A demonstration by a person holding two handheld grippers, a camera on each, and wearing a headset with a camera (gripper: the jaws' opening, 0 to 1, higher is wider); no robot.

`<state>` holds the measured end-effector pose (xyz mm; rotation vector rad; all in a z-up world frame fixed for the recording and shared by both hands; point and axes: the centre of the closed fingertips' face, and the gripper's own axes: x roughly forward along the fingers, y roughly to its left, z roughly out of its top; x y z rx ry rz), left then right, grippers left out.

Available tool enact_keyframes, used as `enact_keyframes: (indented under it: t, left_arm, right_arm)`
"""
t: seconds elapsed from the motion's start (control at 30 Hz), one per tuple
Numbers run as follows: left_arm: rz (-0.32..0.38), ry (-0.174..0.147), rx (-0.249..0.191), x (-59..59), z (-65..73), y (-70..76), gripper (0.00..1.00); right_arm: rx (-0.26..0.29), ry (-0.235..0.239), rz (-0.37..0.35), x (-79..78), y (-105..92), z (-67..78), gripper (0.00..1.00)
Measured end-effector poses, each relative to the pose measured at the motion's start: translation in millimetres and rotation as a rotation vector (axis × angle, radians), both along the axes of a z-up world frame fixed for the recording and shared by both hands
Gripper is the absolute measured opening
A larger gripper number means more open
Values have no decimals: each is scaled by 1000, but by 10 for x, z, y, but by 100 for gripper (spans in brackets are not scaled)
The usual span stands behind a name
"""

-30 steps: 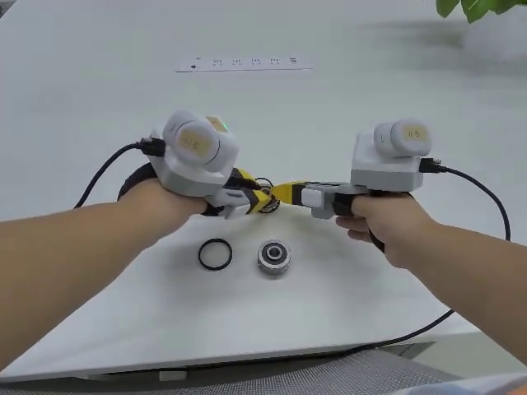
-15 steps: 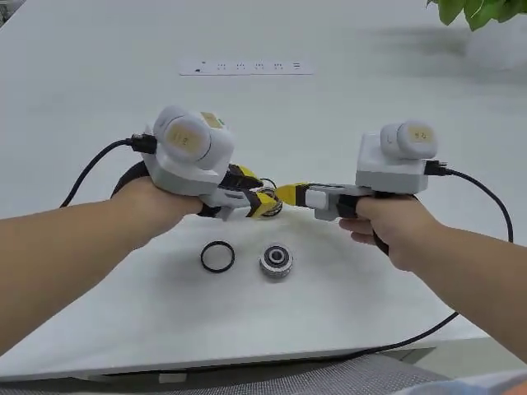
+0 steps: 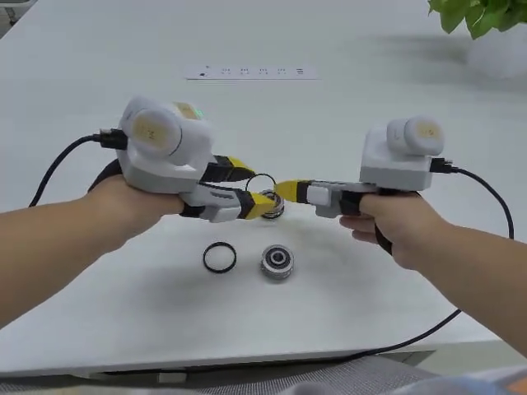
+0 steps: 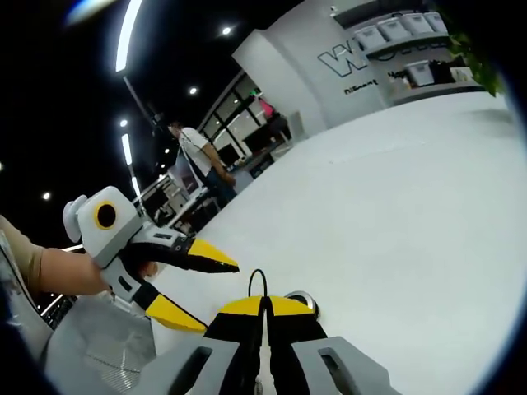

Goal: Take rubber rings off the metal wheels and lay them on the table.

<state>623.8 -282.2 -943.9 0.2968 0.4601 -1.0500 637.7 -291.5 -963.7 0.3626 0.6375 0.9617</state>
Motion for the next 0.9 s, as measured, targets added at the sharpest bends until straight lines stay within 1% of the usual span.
enact_keyframes:
  t: [0.23,0.4,0.53,0.67,0.73,0.9]
  left_arm:
    - [9,-2,-27,-79,110,126,43]
    - [12,1,-45,-170,185,234,49]
    - [15,0,-56,-244,236,326,54]
    - [14,2,-60,-321,260,413,59]
    - [17,8,-70,-358,271,451,62]
    - [22,13,-67,-434,242,530,68]
  right_arm:
    - [20,-3,25,-51,89,103,0]
    - [33,-3,41,-82,145,165,0]
    - [40,1,55,-118,188,189,0]
    - [44,8,69,-157,227,194,0]
    - [46,13,79,-184,251,194,0]
    - [49,30,99,-249,300,172,0]
